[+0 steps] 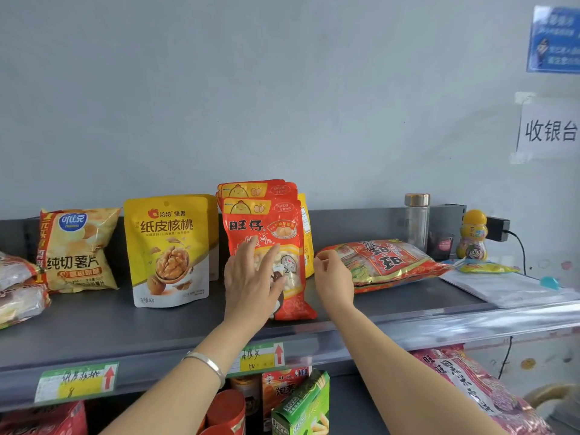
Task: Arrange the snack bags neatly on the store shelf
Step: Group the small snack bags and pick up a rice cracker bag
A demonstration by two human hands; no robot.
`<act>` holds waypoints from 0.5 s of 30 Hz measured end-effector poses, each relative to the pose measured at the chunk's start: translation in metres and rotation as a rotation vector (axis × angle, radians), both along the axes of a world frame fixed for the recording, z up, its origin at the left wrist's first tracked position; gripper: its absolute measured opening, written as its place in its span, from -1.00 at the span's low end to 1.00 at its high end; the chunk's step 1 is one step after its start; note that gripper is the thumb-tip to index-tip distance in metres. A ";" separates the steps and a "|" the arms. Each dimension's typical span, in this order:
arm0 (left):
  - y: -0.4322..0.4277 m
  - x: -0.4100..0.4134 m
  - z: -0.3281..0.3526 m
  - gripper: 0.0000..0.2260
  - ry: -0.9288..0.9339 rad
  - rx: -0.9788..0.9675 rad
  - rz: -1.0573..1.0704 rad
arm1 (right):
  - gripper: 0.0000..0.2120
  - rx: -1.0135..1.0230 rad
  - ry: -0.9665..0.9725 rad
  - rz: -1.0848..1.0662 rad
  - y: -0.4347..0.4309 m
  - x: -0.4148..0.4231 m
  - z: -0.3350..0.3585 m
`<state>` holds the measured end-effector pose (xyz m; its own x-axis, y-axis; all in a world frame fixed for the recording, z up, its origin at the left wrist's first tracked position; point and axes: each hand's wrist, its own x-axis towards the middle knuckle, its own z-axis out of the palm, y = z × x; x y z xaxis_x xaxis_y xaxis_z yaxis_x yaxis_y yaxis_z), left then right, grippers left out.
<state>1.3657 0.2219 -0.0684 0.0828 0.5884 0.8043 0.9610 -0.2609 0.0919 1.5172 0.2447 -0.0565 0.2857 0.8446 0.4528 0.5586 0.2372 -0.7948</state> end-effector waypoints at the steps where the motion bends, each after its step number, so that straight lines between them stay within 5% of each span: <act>1: 0.001 0.004 0.000 -0.47 0.029 0.013 -0.001 | -0.76 0.023 -0.043 -0.010 -0.001 0.006 0.001; 8: -0.001 0.058 0.017 -0.56 0.158 0.067 -0.129 | -0.77 0.194 -0.237 -0.189 0.002 0.063 0.014; 15: 0.017 0.129 0.018 -0.49 -0.063 -0.371 -0.383 | -0.73 0.043 -0.421 -0.292 0.024 0.111 0.009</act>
